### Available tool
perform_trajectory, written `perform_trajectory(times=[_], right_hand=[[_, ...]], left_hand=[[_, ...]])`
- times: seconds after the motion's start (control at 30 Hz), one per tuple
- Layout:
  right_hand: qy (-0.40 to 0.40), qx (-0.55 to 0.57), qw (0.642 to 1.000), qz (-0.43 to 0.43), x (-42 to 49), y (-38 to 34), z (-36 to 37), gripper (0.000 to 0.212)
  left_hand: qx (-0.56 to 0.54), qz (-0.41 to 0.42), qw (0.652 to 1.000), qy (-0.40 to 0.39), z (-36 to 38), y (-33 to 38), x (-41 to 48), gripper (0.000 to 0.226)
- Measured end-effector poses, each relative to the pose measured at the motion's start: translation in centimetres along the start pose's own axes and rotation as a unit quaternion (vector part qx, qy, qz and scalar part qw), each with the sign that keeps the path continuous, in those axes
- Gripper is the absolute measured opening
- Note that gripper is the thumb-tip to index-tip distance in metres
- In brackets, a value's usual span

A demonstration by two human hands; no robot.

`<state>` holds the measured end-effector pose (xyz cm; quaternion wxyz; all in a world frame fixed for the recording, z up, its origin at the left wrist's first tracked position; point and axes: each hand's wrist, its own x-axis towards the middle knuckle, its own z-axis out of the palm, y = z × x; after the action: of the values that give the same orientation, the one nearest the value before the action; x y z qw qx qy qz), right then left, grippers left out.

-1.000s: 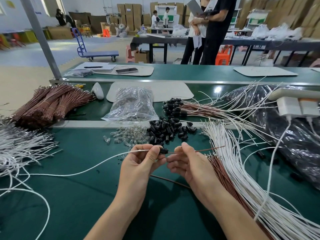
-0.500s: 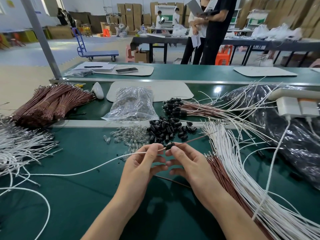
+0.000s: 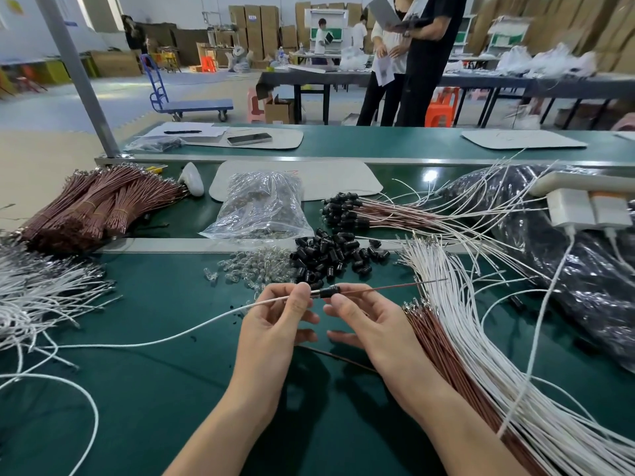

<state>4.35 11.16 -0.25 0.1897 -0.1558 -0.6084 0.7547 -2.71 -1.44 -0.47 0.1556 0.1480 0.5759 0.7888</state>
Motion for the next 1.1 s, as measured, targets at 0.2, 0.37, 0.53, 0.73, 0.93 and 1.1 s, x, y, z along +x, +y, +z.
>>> perform_trajectory(times=[0.2, 0.37, 0.53, 0.73, 0.93, 1.1], right_hand=[[-0.039, -0.017, 0.999, -0.005, -0.3, -0.2, 0.1, 0.017], [-0.033, -0.026, 0.999, -0.011, -0.4, -0.6, 0.0, 0.025], [-0.034, -0.029, 0.999, -0.017, -0.6, -0.9, 0.2, 0.018], [-0.013, 0.01, 1.0, -0.004, -0.6, -0.9, 0.2, 0.024], [0.01, 0.033, 0.999, -0.007, -0.4, -0.9, 0.0, 0.022], [0.055, 0.083, 0.995, -0.02, 0.2, -1.6, -0.9, 0.019]], left_hand=[[0.001, -0.016, 0.999, -0.047, -0.1, 0.3, -0.2, 0.018], [-0.023, -0.031, 0.998, -0.046, 0.0, 0.4, -0.1, 0.021], [-0.005, -0.021, 0.997, -0.068, -0.1, 0.5, -0.1, 0.025], [0.01, -0.01, 0.998, -0.068, 0.0, 0.2, -0.1, 0.015], [0.021, 0.002, 0.998, -0.053, 0.0, 0.0, -0.1, 0.011], [0.009, 0.008, 0.999, -0.031, -0.1, 0.3, 0.1, 0.012]])
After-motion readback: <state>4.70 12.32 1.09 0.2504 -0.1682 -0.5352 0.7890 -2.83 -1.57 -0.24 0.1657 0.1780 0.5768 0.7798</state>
